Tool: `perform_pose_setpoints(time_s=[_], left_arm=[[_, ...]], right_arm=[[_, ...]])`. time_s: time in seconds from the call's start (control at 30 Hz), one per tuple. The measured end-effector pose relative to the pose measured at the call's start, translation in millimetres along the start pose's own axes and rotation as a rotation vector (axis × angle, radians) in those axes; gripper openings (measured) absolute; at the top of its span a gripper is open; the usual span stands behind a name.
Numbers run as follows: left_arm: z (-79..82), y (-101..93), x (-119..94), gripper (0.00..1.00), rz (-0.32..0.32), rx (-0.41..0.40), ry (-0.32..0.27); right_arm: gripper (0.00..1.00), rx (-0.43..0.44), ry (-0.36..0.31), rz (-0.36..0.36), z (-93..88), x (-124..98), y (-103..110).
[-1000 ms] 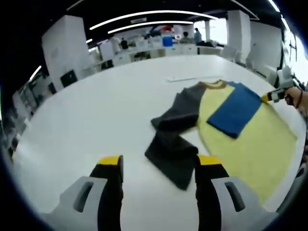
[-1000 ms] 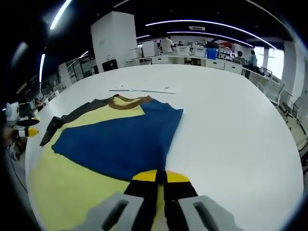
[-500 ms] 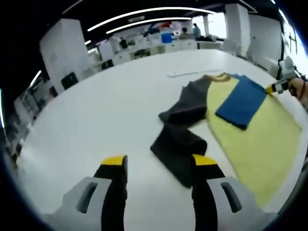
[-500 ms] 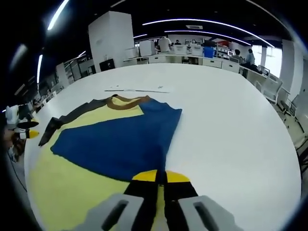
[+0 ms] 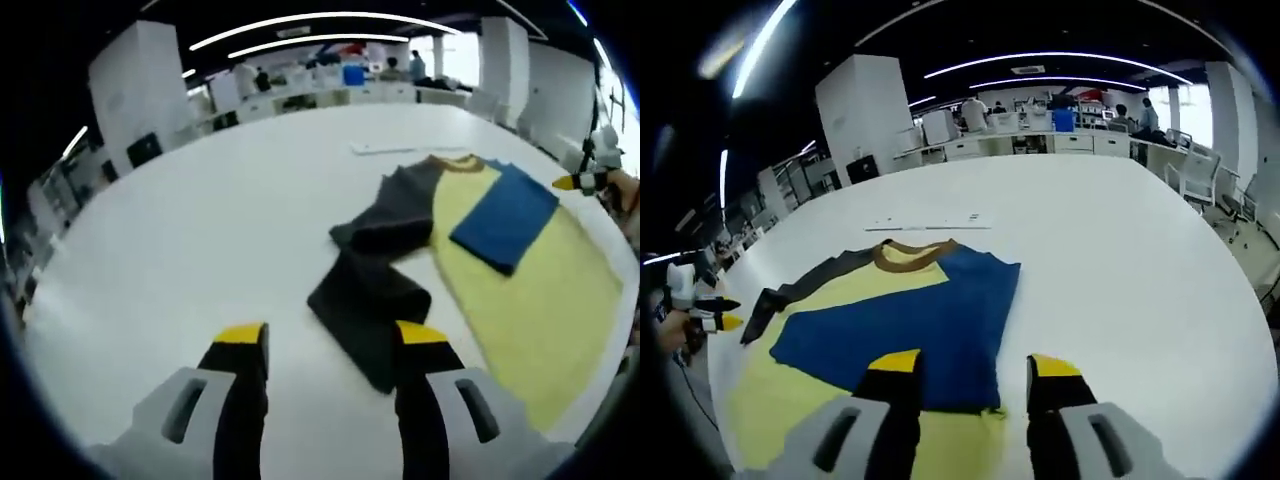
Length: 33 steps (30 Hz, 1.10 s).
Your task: Fold the garment on the visible template until the final outline fits inside the template.
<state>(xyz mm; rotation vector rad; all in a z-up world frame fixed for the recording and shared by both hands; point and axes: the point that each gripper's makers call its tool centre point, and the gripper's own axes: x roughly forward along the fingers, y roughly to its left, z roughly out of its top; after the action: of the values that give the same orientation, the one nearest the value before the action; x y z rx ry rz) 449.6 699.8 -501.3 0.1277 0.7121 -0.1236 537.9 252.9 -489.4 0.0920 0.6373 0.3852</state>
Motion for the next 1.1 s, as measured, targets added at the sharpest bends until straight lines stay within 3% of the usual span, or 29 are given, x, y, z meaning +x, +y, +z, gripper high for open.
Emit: perform_pose_setpoints(time_s=[0.33, 0.43, 0.9, 1.1], left_arm=[[-4.1, 3.0, 14.1, 0.37, -0.013, -0.045, 0.003], [-7.4, 1.1, 17.8, 0.36, -0.017, -0.06, 0.015], [-17.9, -8.9, 23.9, 0.27, 0.003, -0.043, 0.061], [-21.9, -10.8, 25.7, 0.19, -0.014, -0.123, 0.067]], right_arm=[[0.75, -0.056, -0.099, 0.104, 26.5, -23.5, 33.2], [0.8, -0.062, -0.11, 0.136, 29.5, -33.1, 43.2], [0.88, -0.094, -0.111, 0.191, 23.9, -66.9, 65.1], [0.86, -0.078, -0.126, 0.18, 21.9, -78.0, 65.1]])
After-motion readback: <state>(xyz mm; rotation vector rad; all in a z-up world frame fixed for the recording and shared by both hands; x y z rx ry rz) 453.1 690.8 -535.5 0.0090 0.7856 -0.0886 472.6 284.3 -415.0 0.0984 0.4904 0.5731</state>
